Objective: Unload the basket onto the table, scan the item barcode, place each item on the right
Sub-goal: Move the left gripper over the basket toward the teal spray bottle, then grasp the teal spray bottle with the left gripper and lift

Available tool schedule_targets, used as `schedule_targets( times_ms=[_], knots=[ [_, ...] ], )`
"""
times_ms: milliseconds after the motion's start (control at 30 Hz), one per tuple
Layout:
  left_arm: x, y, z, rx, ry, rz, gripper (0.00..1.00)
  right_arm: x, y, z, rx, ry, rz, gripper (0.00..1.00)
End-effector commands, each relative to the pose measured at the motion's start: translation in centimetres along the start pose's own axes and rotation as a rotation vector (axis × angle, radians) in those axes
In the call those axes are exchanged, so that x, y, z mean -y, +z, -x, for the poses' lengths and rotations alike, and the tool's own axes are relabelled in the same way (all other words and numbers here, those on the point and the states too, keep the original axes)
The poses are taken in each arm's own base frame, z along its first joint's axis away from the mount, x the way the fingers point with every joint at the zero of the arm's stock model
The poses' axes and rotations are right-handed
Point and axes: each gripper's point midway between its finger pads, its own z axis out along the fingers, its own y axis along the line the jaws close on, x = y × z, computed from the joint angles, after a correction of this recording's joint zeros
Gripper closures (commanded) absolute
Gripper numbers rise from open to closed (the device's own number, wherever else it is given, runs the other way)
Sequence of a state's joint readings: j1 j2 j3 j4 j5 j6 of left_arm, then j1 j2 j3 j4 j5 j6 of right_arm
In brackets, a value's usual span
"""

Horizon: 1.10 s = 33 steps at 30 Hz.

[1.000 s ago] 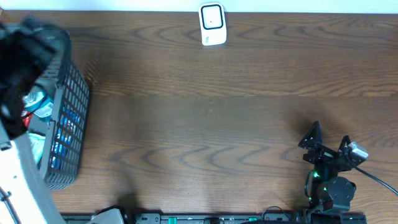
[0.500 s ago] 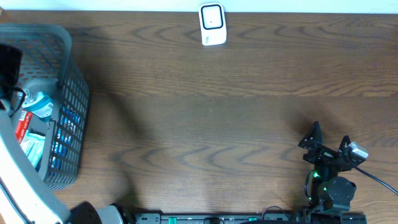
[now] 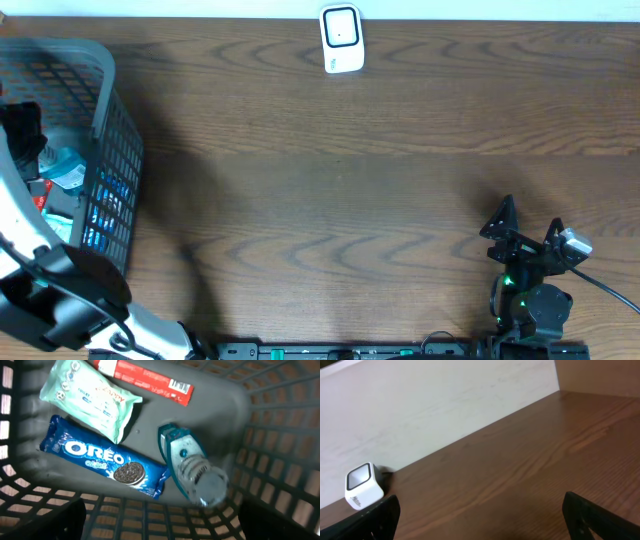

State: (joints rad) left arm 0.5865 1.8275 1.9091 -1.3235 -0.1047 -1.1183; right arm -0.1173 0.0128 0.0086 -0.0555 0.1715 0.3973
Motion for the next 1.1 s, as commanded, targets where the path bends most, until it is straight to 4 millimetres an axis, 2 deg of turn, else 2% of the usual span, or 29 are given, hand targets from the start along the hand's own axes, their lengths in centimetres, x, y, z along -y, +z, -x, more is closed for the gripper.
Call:
schedule_targets(
  times_ms=[0, 233, 633, 1000, 1067],
  knots=[
    [0.1, 0.9, 0.5, 0.015, -0.059, 0.021, 0.02, -0.3, 0.0, -0.2, -0.004, -0.014, 0.011, 0.01],
    [0.7, 2.7, 0.8, 0.010, -0.101, 0.039, 0.02, -0.3, 0.0, -0.2, -0.004, -0.014, 0.011, 0.01],
    [1.7, 7.1, 0.5, -0.013, -0.092, 0.091, 0.02, -0.3, 0.0, -0.2, -0.004, -0.014, 0.011, 0.01],
    [2.1, 8.8, 0.3, -0.019, -0.088, 0.109, 0.00, -0.3, 0.0, -0.2, -0.004, -0.014, 0.011, 0.01],
    [2.0, 9.2, 0.2, -0.023, -0.087, 0.120, 0.07, -0.3, 0.0, -0.2, -0.004, -0.014, 0.011, 0.01]
  ],
)
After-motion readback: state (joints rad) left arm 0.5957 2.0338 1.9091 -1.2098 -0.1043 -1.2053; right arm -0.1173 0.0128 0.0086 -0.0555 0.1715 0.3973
